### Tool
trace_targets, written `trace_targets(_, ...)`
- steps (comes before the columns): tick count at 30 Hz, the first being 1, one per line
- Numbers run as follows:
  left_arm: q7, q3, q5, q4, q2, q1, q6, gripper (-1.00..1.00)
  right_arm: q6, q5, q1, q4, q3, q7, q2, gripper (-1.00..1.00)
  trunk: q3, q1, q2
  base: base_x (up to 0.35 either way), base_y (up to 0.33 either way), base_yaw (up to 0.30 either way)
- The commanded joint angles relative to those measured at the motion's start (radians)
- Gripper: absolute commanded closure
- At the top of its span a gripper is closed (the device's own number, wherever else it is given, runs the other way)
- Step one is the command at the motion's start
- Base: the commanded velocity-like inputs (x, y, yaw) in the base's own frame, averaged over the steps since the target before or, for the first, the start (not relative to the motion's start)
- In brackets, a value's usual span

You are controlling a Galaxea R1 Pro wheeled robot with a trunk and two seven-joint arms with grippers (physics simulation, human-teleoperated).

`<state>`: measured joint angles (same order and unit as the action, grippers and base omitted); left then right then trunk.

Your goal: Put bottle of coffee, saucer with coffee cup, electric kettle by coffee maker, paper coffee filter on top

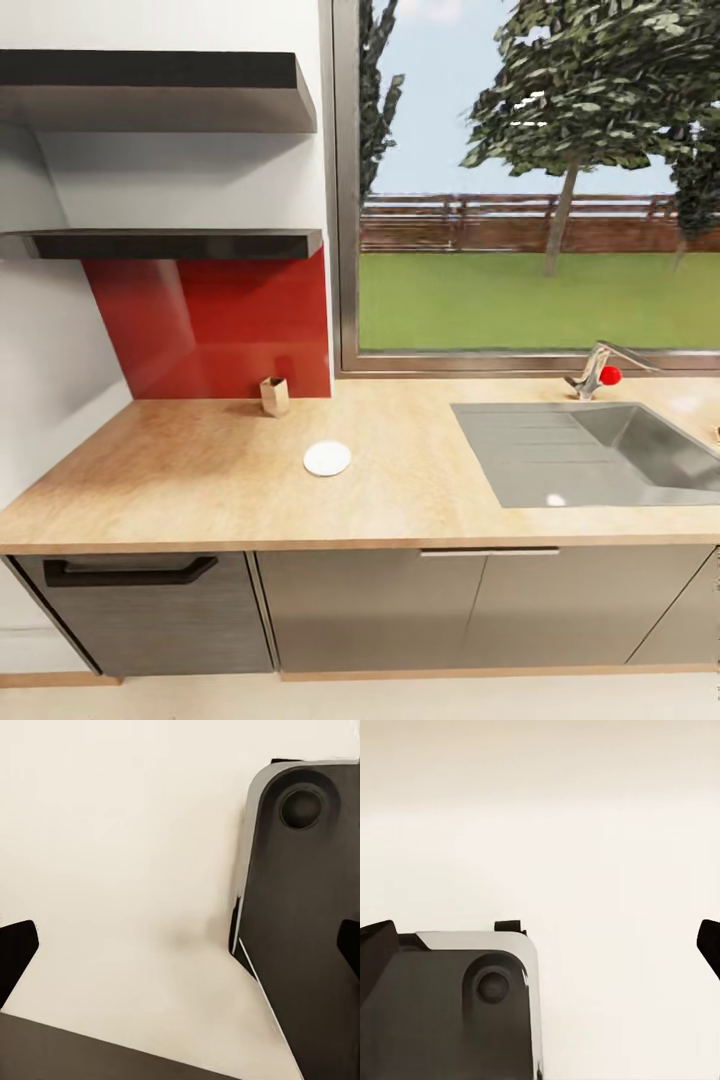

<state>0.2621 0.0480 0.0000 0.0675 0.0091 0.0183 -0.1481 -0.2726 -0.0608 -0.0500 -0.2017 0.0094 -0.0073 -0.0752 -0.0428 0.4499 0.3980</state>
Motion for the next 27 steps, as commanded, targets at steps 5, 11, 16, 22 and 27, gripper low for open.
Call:
trace_targets(5, 0.0, 0.005, 0.002, 0.076, 0.062, -0.001, -0.006, -1.0, -0.003, -0.006, -0.001, -0.003, -0.001, -0.002, -0.001, -1.0, -0.002, 0.0, 0.002, -0.085, 0.0, 0.0)
trace_targets(11, 0.0, 0.006, 0.008, 0.287, 0.065, -0.001, -0.01, -1.0, -0.005, -0.007, -0.001, -0.039, -0.001, -0.002, 0.001, -1.0, -0.002, 0.0, 0.002, -0.011, 0.0, 0.0)
trace_targets(16, 0.0, 0.004, 0.013, 0.451, 0.054, -0.002, -0.093, -1.0, -0.008, -0.007, -0.001, -0.149, 0.0, -0.003, 0.042, -1.0, -0.002, 0.0, 0.002, -0.001, 0.0, 0.0)
trace_targets(22, 0.0, 0.005, 0.014, 0.514, 0.053, -0.002, -0.26, -1.0, -0.037, -0.007, -0.001, -0.252, 0.0, -0.003, 0.084, -1.0, -0.002, 0.0, 0.002, 0.0, 0.0, 0.0)
trace_targets(27, 0.001, 0.008, 0.023, 0.537, 0.054, -0.001, -0.441, -1.0, -0.133, -0.008, -0.001, -0.32, 0.0, -0.004, 0.125, -1.0, -0.002, 0.0, 0.002, 0.0, 0.0, 0.0)
